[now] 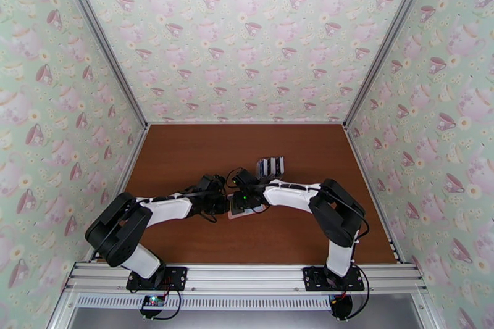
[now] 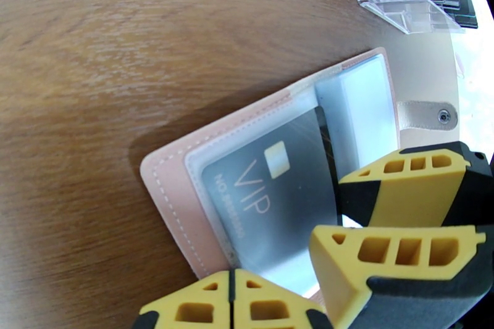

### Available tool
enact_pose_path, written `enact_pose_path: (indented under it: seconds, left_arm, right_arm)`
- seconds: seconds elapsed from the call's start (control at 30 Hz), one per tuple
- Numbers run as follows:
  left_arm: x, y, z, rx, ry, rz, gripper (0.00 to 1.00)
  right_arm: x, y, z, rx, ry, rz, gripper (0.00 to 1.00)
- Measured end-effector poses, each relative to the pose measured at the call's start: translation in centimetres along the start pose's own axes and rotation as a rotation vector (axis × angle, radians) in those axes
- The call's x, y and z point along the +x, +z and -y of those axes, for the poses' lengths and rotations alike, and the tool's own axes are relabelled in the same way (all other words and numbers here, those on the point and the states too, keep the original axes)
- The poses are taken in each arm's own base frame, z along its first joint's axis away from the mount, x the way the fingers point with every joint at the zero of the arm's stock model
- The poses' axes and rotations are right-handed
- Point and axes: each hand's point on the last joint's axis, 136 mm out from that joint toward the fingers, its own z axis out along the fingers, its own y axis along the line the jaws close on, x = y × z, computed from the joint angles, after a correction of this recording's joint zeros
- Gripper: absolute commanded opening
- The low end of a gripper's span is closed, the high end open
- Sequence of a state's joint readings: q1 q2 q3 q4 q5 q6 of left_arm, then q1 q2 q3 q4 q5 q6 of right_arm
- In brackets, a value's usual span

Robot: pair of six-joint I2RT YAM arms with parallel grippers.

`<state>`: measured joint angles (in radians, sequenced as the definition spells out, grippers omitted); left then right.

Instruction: Put the credit cards into the card holder

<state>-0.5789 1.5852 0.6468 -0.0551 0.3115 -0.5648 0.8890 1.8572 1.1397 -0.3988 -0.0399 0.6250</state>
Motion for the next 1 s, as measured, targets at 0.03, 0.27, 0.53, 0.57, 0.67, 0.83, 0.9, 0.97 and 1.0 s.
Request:
enact_pose_path:
  seconds: [0.03, 0.27, 0.53, 0.57, 0.67, 0.83, 0.9, 0.97, 1.0]
  left_arm:
    - [0.0, 0.0, 0.0, 0.0, 0.0, -0.001, 0.05]
    - [-0.4, -0.2, -0.4, -0.004, 0.005, 0.0, 0.06]
    - [-1.6, -0.8, -1.8, -0.059, 0.002, 0.013, 0.07]
    - [-1.6, -0.9, -1.9, -0.062, 0.005, 0.012, 0.08]
    - [-1.6, -0.9, -1.9, -0.068, 0.01, 0.009, 0.11]
    - [-1.6, -1.1, -2.0, -0.08, 0.012, 0.002, 0.19]
    - [-1.6, -1.4, -2.0, -0.09, 0.014, -0.002, 0.23]
    - [-1.6, -1.6, -2.1, -0.102, 0.017, -0.009, 0.24]
    - [-1.6, -1.6, -2.0, -0.106, 0.018, -0.01, 0.25]
  right_arm:
    - [0.0, 0.0, 0.0, 0.0, 0.0, 0.0, 0.35]
    - [0.0, 0.0, -0.1, -0.004, 0.004, 0.002, 0.35]
    - [0.0, 0.0, -1.2, -0.039, 0.003, 0.007, 0.37]
    - [0.0, 0.0, -1.2, -0.04, 0.003, 0.007, 0.38]
    - [0.0, 0.0, -1.2, -0.039, 0.007, 0.008, 0.4]
    - [-0.1, -0.2, -1.3, -0.041, 0.008, 0.012, 0.43]
    - [-0.2, -0.4, -1.3, -0.042, 0.007, 0.017, 0.43]
    - [-0.3, -0.6, -1.4, -0.043, 0.006, 0.021, 0.44]
    - [-0.3, -0.7, -1.4, -0.045, 0.006, 0.023, 0.44]
